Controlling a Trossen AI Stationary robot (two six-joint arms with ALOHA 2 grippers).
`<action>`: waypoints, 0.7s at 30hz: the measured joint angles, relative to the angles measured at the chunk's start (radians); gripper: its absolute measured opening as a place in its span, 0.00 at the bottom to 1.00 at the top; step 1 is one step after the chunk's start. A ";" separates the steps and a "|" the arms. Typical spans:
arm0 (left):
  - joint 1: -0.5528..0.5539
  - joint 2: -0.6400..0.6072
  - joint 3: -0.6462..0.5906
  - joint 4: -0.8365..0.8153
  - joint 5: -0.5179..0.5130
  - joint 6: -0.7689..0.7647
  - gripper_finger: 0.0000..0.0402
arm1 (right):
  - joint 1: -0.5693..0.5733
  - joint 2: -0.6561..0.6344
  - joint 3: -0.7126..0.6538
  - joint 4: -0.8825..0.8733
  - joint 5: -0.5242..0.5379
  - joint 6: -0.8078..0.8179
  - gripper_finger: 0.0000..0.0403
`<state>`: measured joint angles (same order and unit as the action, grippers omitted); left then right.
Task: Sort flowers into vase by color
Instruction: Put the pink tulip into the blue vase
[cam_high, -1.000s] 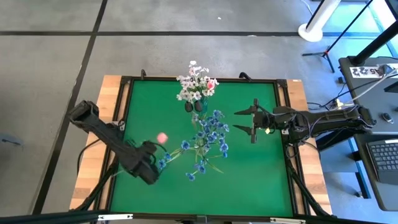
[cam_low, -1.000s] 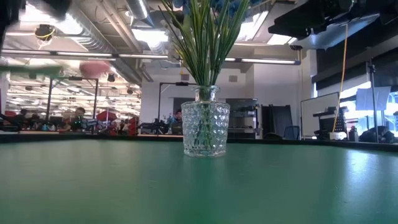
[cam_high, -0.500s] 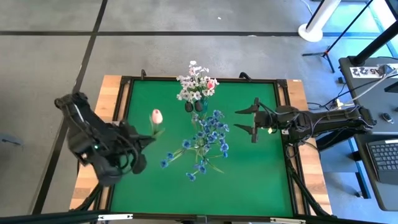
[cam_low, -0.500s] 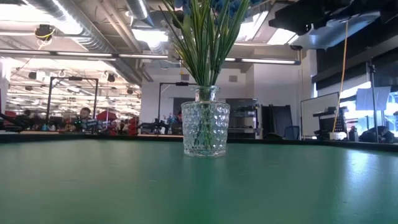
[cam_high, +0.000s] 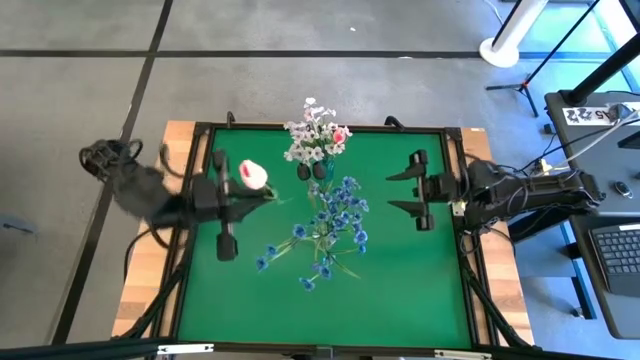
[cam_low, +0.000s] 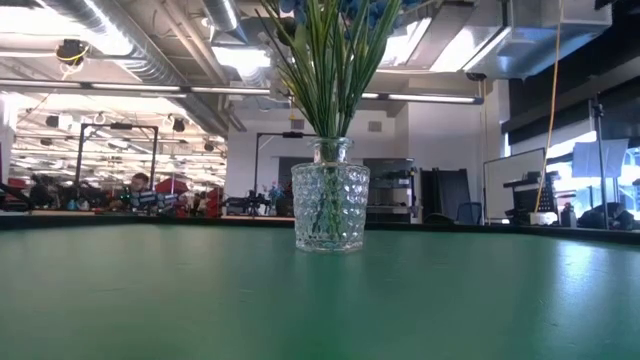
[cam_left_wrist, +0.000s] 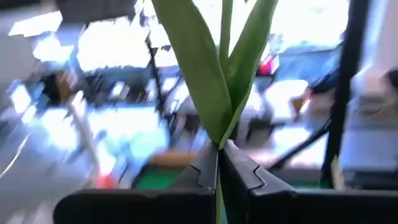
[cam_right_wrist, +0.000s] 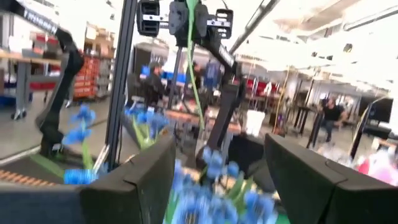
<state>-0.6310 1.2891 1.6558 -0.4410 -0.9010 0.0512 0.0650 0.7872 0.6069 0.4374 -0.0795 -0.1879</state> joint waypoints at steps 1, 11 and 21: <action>0.034 -0.001 0.000 0.068 0.073 0.067 0.00 | 0.000 0.003 0.015 0.000 0.000 0.000 0.61; 0.468 0.039 0.000 0.231 0.682 0.084 0.00 | 0.000 0.114 0.210 -0.047 -0.045 -0.016 0.61; 0.642 0.144 0.000 0.339 0.976 -0.017 0.00 | -0.009 0.370 0.474 -0.258 0.061 -0.158 0.56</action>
<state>0.0106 1.4330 1.6562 -0.1022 0.0750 0.0345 0.0563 1.1568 1.0805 0.1797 -0.0189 -0.3454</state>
